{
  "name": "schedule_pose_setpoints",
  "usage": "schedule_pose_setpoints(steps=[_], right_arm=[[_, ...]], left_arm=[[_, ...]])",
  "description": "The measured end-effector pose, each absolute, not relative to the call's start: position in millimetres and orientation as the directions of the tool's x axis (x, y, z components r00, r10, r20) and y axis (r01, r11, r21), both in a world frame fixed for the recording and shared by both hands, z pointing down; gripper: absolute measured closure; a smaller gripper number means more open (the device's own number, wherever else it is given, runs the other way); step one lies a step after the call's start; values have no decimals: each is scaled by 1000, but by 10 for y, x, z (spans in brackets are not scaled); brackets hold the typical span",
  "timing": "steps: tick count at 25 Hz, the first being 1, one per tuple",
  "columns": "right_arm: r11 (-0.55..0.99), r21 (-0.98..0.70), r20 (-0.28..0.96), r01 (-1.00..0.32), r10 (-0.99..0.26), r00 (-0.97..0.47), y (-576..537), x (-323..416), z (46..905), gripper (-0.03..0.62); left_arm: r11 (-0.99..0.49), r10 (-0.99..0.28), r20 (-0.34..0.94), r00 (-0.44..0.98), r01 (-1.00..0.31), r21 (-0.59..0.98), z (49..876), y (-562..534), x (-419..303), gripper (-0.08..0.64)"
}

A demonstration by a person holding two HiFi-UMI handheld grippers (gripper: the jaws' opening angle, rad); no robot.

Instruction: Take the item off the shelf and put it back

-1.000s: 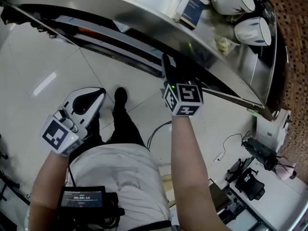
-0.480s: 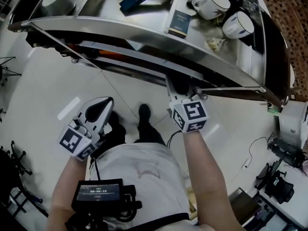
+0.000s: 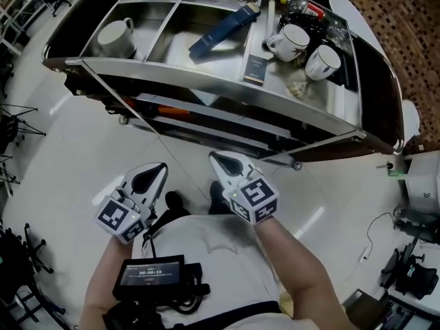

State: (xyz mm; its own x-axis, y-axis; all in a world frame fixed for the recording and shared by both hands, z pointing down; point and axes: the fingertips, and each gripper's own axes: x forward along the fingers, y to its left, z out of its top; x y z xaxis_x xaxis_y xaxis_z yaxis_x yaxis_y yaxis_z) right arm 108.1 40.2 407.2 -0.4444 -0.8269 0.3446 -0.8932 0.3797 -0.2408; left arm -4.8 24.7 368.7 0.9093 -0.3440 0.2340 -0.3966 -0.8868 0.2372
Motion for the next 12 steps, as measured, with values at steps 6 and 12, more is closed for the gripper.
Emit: schedule_pose_setpoints(steps=[6, 12], right_arm=[[464, -231, 283, -855, -809, -516, 318, 752, 3619, 591], [508, -241, 226, -827, -799, -557, 258, 546, 3141, 591]], left_arm=[[-908, -331, 231, 915, -376, 186, 3466, 197, -211, 560], [-925, -292, 208, 934, -331, 189, 3074, 231, -153, 560]])
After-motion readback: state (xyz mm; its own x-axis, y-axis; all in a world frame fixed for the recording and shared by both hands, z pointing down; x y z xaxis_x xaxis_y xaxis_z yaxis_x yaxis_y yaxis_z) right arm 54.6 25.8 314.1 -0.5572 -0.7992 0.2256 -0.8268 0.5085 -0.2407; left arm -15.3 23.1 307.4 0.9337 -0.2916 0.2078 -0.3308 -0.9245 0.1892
